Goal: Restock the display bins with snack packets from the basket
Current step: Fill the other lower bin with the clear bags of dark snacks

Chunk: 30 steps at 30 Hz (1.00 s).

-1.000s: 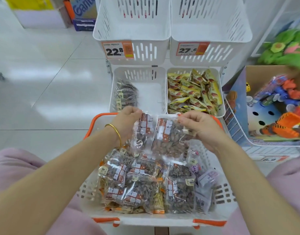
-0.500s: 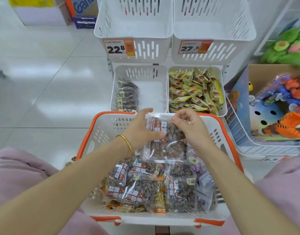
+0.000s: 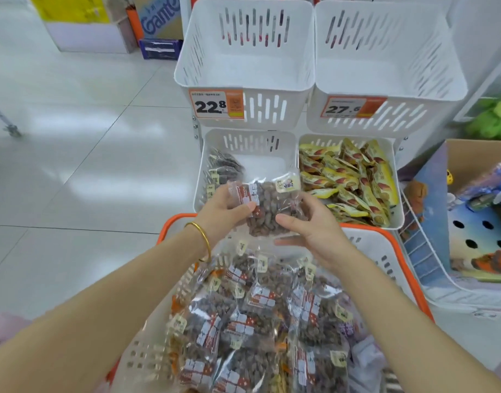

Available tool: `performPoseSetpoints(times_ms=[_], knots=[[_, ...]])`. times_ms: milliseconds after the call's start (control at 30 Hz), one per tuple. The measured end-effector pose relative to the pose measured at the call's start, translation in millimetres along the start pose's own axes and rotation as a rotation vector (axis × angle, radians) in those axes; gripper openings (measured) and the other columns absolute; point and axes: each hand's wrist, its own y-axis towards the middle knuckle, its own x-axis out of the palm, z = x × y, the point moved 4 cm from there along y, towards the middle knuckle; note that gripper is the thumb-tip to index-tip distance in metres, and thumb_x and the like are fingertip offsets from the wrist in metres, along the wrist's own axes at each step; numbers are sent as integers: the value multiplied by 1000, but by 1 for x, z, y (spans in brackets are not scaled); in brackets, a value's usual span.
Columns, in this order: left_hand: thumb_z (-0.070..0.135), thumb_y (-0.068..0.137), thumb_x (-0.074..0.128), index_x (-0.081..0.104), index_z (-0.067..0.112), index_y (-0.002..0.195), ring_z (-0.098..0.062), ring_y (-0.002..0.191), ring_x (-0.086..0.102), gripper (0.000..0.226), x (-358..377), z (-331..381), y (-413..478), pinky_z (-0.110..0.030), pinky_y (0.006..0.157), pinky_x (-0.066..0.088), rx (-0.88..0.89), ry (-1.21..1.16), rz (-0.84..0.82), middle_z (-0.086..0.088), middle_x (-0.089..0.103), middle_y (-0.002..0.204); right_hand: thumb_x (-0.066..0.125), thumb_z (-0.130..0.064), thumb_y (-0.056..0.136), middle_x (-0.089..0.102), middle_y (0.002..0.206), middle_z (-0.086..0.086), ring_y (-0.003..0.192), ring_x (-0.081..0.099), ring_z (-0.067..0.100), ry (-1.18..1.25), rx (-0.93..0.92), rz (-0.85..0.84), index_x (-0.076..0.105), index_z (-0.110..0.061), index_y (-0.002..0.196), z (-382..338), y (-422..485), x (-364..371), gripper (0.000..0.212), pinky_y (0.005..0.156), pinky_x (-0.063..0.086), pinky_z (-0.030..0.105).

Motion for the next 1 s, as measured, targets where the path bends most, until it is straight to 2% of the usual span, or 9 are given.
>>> performPoseSetpoints(times_ms=[100, 167, 233, 333, 467, 533, 733, 900, 1000], knots=[[15, 92, 57, 35, 15, 139, -12, 116, 49, 51, -21, 2, 39, -24, 95, 42, 61, 211, 78, 2, 50, 126, 70, -8, 83, 53, 106, -13, 92, 64, 20, -472, -197, 127, 45, -22, 131, -25, 45, -1, 56, 68, 59, 38], [8, 93, 52, 37, 12, 139, -10, 115, 45, 48, -36, 2, 64, -13, 89, 34, 110, 388, 142, 1, 45, 125, 73, -14, 81, 53, 109, -4, 98, 58, 21, -799, -318, 202, 45, -16, 133, -33, 82, -2, 58, 76, 53, 36], [5, 92, 51, 42, 10, 136, -17, 120, 44, 45, -51, -5, 91, -15, 93, 32, 147, 561, 193, -4, 45, 131, 73, -19, 81, 55, 116, 3, 105, 54, 23, -1000, -373, 255, 47, -16, 129, -31, 119, -4, 55, 80, 43, 32], [8, 92, 53, 40, 9, 138, -25, 134, 32, 48, -65, -24, 129, -26, 109, 22, 154, 790, 159, -9, 36, 145, 71, -21, 83, 53, 113, 10, 101, 54, 29, -1162, -337, 256, 47, -16, 123, -15, 163, -7, 48, 78, 46, 37], [10, 95, 47, 33, 8, 143, -21, 141, 19, 50, -67, -45, 152, -15, 110, 7, 228, 944, 43, -6, 24, 153, 70, -21, 82, 51, 110, 10, 97, 54, 31, -1358, -261, 122, 46, -16, 124, 10, 188, -10, 49, 75, 47, 38], [7, 94, 48, 33, 6, 142, -23, 142, 19, 51, -66, -53, 153, -12, 108, 5, 268, 982, 20, -7, 23, 153, 70, -21, 82, 50, 107, 8, 95, 53, 31, -1416, -191, 10, 45, -16, 122, 26, 192, -11, 48, 76, 47, 39], [7, 92, 51, 34, 8, 142, -24, 142, 17, 53, -66, -71, 144, -28, 116, 12, 215, 1000, -5, -8, 22, 153, 68, -14, 81, 44, 109, 7, 92, 52, 29, -1506, -42, -207, 41, -18, 120, 60, 199, -8, 47, 80, 49, 44], [9, 93, 48, 35, 13, 143, -22, 142, 18, 51, -64, -72, 139, -26, 114, 12, 178, 993, -8, -3, 21, 154, 65, -19, 86, 41, 130, 9, 107, 48, 25, -1213, 185, -365, 32, -19, 134, 79, 198, -3, 59, 92, 43, 34], [9, 93, 48, 36, 13, 142, -23, 141, 18, 51, -64, -72, 139, -27, 114, 12, 172, 993, -5, -3, 22, 154, 57, -27, 89, 28, 149, 5, 128, 39, 24, -1164, 294, -369, 22, -23, 147, 80, 198, -6, 68, 105, 35, 35]])
